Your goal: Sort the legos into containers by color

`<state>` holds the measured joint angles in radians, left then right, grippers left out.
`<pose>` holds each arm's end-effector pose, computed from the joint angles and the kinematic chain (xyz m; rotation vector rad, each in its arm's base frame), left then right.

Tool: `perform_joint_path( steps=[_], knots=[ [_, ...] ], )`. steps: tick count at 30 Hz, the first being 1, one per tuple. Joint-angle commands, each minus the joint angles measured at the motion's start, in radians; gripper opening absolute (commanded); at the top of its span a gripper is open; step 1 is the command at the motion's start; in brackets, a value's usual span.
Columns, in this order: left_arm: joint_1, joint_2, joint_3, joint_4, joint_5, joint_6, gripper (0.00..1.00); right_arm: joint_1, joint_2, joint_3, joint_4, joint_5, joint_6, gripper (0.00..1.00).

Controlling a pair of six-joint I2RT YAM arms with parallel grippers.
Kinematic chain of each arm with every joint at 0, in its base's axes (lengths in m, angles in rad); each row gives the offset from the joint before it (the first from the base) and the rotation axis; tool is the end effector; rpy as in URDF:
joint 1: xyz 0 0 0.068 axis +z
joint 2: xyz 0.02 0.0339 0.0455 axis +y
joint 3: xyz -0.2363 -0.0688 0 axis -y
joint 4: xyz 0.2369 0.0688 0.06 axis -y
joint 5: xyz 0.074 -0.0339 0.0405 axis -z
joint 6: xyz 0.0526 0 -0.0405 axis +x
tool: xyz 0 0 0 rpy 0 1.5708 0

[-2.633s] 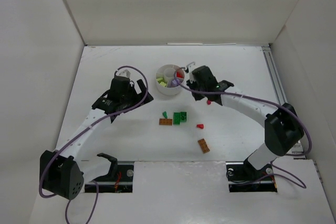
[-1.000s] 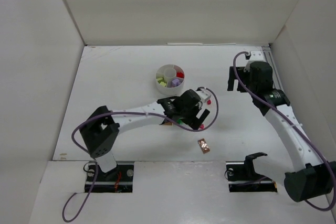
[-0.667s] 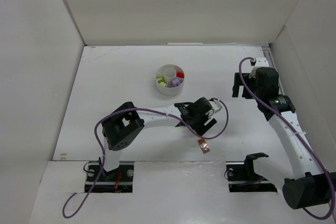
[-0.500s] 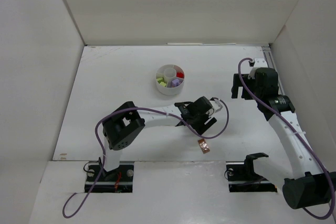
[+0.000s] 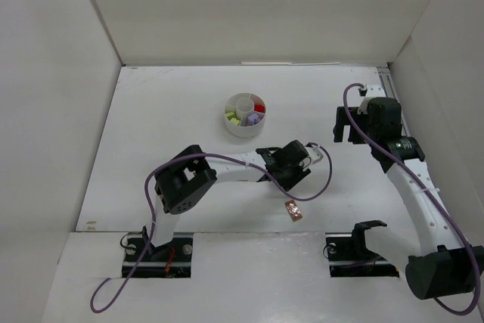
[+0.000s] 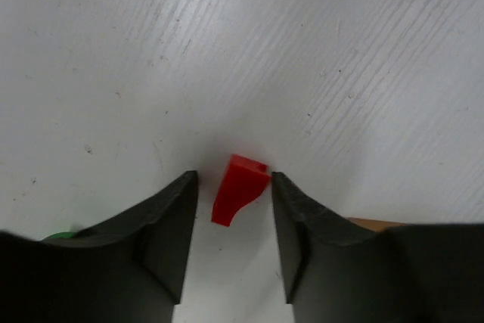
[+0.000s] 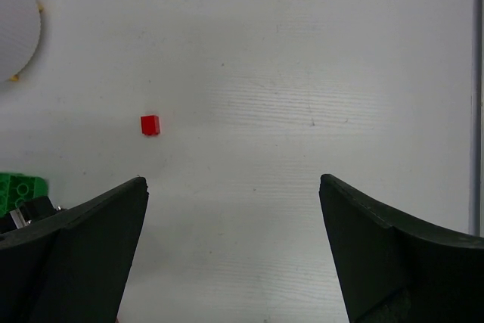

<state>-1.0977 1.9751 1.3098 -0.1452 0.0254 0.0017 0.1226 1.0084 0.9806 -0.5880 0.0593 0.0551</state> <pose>0.1918 -0.3777 0.1400 1.2916 2.0842 -0.5370 0.2344 0.0257 0.2937 -0.0402 2.1852 0.0358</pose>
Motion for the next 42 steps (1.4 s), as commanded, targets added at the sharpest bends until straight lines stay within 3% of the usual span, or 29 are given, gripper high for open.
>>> perform_joint_path(
  steps=[1, 4, 11, 16, 18, 27, 33, 42],
  knots=[
    [0.001, 0.005, 0.012, 0.021, -0.005, 0.006, 0.37, -0.015, -0.007, 0.001, 0.019, -0.013, -0.017, 1.0],
    [0.001, 0.014, 0.012, 0.021, -0.005, -0.014, 0.26, -0.015, -0.007, 0.001, 0.019, -0.023, -0.017, 1.0],
    [0.001, -0.059, 0.002, 0.058, -0.114, -0.054, 0.18, -0.015, -0.007, 0.001, 0.019, -0.023, -0.017, 1.0],
    [0.084, -0.122, 0.058, 0.058, -0.174, -0.101, 0.11, -0.024, -0.007, 0.001, 0.037, -0.023, -0.017, 1.0],
    [0.151, -0.133, 0.13, -0.003, -0.174, -0.137, 0.11, -0.034, -0.007, 0.001, 0.037, -0.023, -0.017, 1.0],
    [0.349, -0.156, 0.267, 0.033, -0.104, -0.184, 0.19, -0.063, 0.054, 0.033, 0.047, -0.023, -0.008, 1.0],
    [0.401, -0.072, 0.407, -0.024, -0.093, -0.197, 0.19, -0.063, 0.114, 0.064, 0.056, -0.023, -0.008, 1.0],
    [0.43, 0.011, 0.493, -0.073, -0.154, -0.157, 0.2, -0.072, 0.177, 0.092, 0.056, -0.032, -0.008, 1.0]
  ],
)
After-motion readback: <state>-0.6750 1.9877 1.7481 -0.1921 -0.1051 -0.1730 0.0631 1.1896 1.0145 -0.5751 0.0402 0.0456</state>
